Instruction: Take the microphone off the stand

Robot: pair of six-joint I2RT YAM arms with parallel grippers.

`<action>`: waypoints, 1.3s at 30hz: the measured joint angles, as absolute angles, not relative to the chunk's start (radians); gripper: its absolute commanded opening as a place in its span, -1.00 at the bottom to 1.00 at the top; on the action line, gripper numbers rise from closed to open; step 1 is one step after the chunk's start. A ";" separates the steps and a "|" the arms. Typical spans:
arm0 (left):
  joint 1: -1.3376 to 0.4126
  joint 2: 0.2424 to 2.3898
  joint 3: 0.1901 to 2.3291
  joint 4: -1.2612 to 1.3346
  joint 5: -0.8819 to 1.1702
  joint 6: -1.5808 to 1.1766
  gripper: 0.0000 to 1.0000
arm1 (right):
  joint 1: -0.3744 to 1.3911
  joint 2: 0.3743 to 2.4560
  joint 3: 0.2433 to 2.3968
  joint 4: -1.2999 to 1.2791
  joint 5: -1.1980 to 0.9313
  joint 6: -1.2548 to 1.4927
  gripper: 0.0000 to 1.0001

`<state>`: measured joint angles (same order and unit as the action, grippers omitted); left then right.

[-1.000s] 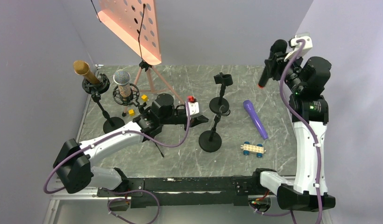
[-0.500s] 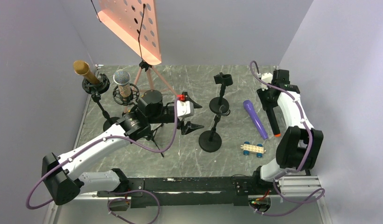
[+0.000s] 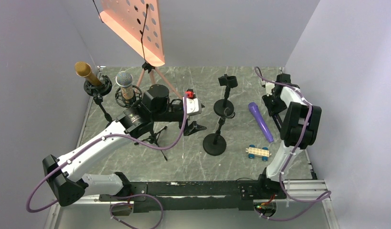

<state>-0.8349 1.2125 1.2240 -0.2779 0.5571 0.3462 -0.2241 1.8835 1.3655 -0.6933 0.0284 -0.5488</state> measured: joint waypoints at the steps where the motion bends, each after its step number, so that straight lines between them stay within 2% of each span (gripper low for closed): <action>1: -0.834 1.213 1.224 -0.282 0.555 0.346 0.69 | -0.226 1.902 1.376 -0.690 0.028 -0.549 -0.85; 5: -0.834 1.213 1.224 -0.302 0.555 0.351 0.69 | -0.229 1.965 1.402 -0.683 0.027 -0.543 -0.67; 10: -0.826 1.217 1.224 -0.305 0.555 0.353 0.71 | -0.229 1.998 1.404 -0.686 0.014 -0.517 -0.02; 12: -0.820 1.219 1.224 -0.304 0.555 0.352 0.73 | -0.231 1.998 1.404 -0.686 0.006 -0.504 0.15; 18: -0.804 1.232 1.226 -0.304 0.555 0.344 0.74 | -0.243 1.993 1.432 -0.718 -0.010 -0.465 0.45; 21: -0.801 1.240 1.231 -0.300 0.555 0.344 0.74 | -0.250 1.952 1.446 -0.742 -0.022 -0.450 0.53; 26: -0.796 1.258 1.240 -0.297 0.556 0.343 0.74 | -0.258 1.739 1.446 -0.807 -0.115 -0.435 0.56; 33: -0.793 1.295 1.273 -0.300 0.556 0.349 0.73 | -0.246 1.347 1.480 -0.924 -0.498 -0.542 0.60; 36: -0.792 1.307 1.292 -0.307 0.556 0.359 0.72 | -0.131 1.256 1.563 -1.028 -0.628 -0.664 0.63; 39: -0.791 1.309 1.298 -0.316 0.556 0.379 0.73 | 0.122 1.218 1.599 -1.101 -0.667 -0.778 0.63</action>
